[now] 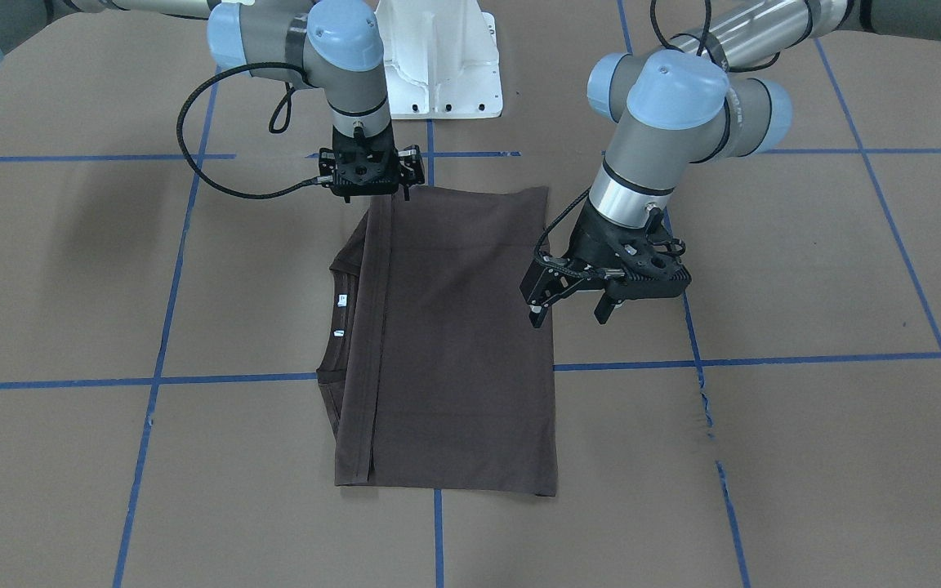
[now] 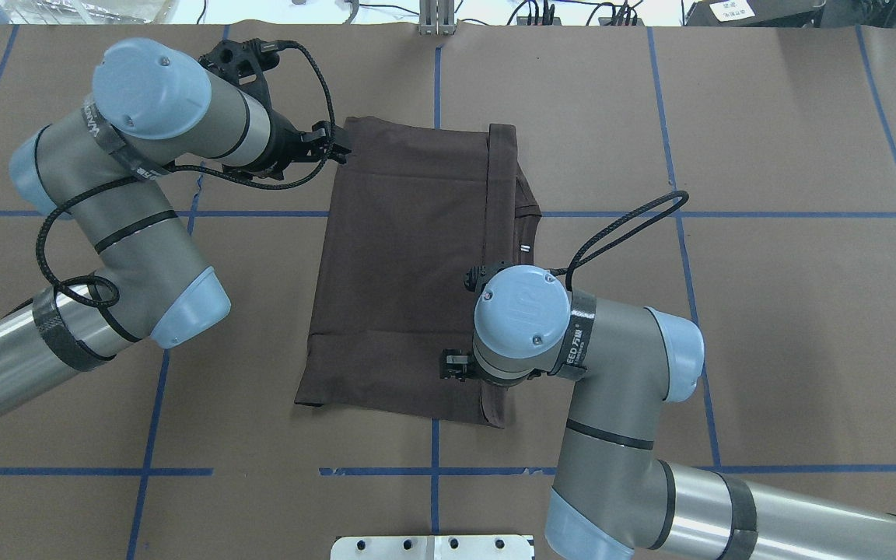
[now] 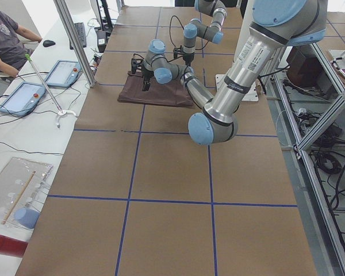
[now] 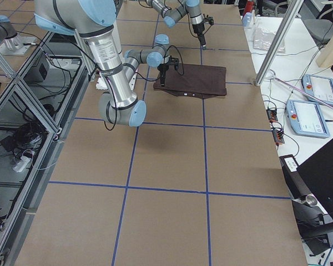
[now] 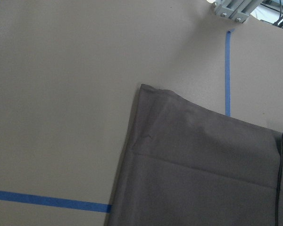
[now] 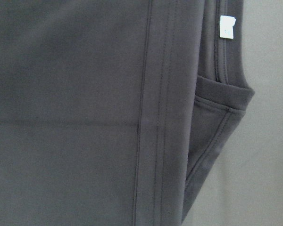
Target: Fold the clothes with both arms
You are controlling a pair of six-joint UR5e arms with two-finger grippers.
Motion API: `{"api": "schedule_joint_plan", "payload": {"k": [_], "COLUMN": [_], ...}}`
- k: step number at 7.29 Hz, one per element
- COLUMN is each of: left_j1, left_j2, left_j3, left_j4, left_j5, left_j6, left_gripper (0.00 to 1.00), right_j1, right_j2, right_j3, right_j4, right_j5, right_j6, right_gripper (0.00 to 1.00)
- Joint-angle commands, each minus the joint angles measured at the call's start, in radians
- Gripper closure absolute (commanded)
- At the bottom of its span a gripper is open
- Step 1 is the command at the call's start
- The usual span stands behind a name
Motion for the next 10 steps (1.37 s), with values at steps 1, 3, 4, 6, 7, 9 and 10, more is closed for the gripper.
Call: {"api": "schedule_joint_plan", "payload": {"k": [1,3,4,6,7,9,10], "left_j1": [0.0,0.0,0.0,0.0,0.0,0.0,0.0], "left_j2": [0.004,0.004,0.004,0.006,0.009,0.007,0.007], "left_j3": [-0.001,0.001,0.001,0.001,-0.001,-0.001,-0.001], "left_j4": [-0.001,-0.003,-0.003,-0.003,-0.003,-0.003,-0.003], "left_j5": [0.002,0.002,0.002,0.003,0.003,0.003,0.003], "left_j6": [0.0,0.0,0.0,-0.002,0.0,-0.002,-0.005], "left_gripper": [0.0,0.0,0.0,0.0,0.0,0.0,0.0], "right_j1": [-0.009,-0.015,-0.017,-0.015,-0.013,-0.006,-0.001], "right_j2": [0.038,0.033,0.034,0.028,0.025,0.016,0.014], "right_j3": [-0.067,-0.086,-0.084,-0.078,-0.078,-0.072,-0.07], "right_j4": [-0.009,-0.012,-0.038,-0.079,-0.081,-0.108,-0.119], "right_j5": [-0.001,0.001,0.002,0.006,0.006,0.006,0.007], "right_j6": [0.003,0.003,0.001,0.0,0.0,0.0,0.0], "right_gripper": [0.0,0.0,0.0,0.0,0.0,0.0,0.0]}}
